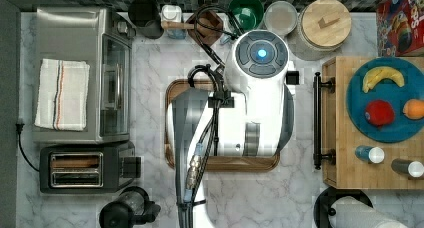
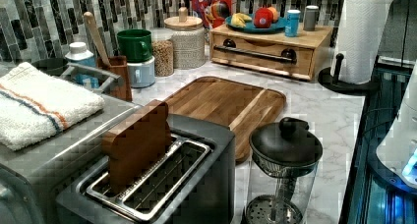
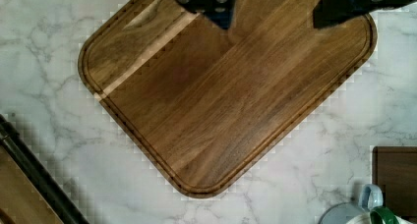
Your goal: Open the drawer.
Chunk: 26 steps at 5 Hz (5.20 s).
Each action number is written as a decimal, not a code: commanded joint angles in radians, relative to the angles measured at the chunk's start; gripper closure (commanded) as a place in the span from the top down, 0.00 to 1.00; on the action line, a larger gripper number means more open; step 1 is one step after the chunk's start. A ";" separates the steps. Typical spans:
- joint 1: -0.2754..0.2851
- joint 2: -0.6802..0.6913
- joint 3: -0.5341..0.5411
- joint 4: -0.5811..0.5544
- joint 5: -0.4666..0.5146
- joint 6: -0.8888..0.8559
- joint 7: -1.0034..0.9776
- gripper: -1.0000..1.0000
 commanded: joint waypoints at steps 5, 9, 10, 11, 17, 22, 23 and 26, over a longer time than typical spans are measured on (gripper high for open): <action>-0.082 -0.047 -0.061 -0.126 -0.150 0.066 -0.706 1.00; -0.208 -0.014 -0.139 -0.300 -0.184 0.434 -1.014 1.00; -0.213 -0.003 -0.157 -0.328 -0.211 0.496 -1.025 1.00; -0.275 0.004 -0.110 -0.359 -0.213 0.550 -1.025 1.00; -0.276 0.084 -0.122 -0.475 -0.118 0.832 -1.006 1.00; -0.277 0.129 -0.084 -0.463 -0.076 0.855 -1.027 1.00; -0.274 0.140 -0.045 -0.461 -0.027 0.852 -1.090 1.00; -0.217 0.155 0.127 -0.494 0.055 0.850 -1.040 1.00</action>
